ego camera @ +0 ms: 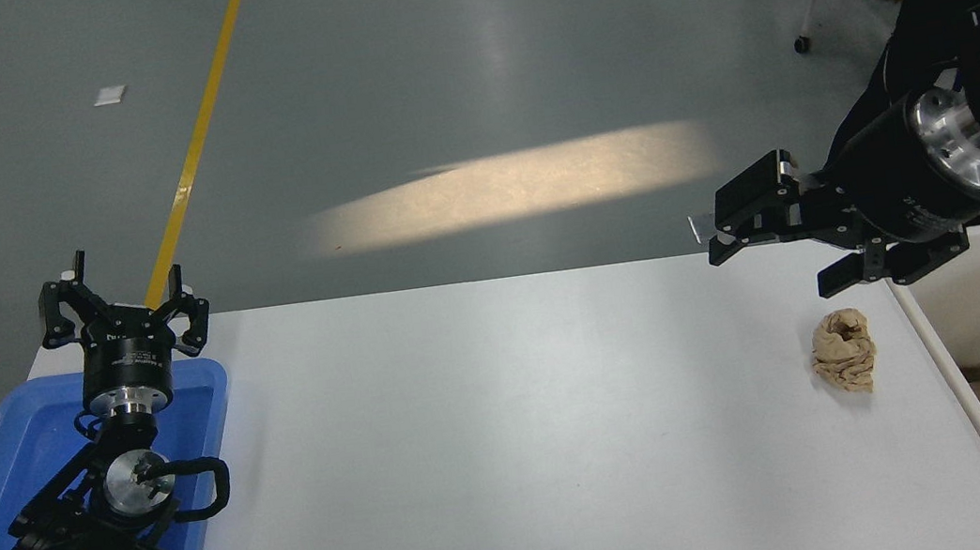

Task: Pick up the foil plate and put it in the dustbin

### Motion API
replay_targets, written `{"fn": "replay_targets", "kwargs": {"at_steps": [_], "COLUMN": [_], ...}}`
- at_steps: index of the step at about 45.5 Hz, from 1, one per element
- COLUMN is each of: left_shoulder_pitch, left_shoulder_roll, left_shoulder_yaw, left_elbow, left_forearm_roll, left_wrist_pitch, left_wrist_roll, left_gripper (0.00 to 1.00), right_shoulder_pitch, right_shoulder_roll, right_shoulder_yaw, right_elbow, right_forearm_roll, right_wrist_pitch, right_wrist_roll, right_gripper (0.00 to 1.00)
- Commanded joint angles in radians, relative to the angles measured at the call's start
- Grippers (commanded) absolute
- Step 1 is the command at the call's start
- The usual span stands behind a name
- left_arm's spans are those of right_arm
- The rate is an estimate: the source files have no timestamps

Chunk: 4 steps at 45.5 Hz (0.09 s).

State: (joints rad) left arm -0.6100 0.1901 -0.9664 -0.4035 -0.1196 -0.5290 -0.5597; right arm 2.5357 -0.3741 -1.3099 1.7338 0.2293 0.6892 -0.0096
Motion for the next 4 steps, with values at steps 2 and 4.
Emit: {"fn": "replay_targets", "kwargs": {"at_steps": [2,4], "left_shoulder_pitch": [0.0,0.001], "left_shoulder_roll": [0.0,-0.001], "left_shoulder_yaw": [0.0,0.0], "left_elbow": [-0.001,0.0], "left_forearm_roll": [0.0,0.0], "left_wrist_pitch": [0.001,0.001], "left_wrist_roll": [0.0,0.0], "left_gripper": [0.99,0.99], "right_shoulder_pitch": [0.061,0.06], "right_shoulder_roll": [0.095,0.101], "right_shoulder_yaw": [-0.078,-0.078], "right_elbow": [0.012,0.012], "right_forearm_roll": [0.11,0.142], "right_wrist_pitch": [0.096,0.096], "right_wrist_roll": [-0.007,-0.009], "right_gripper": [1.0,1.0]}}
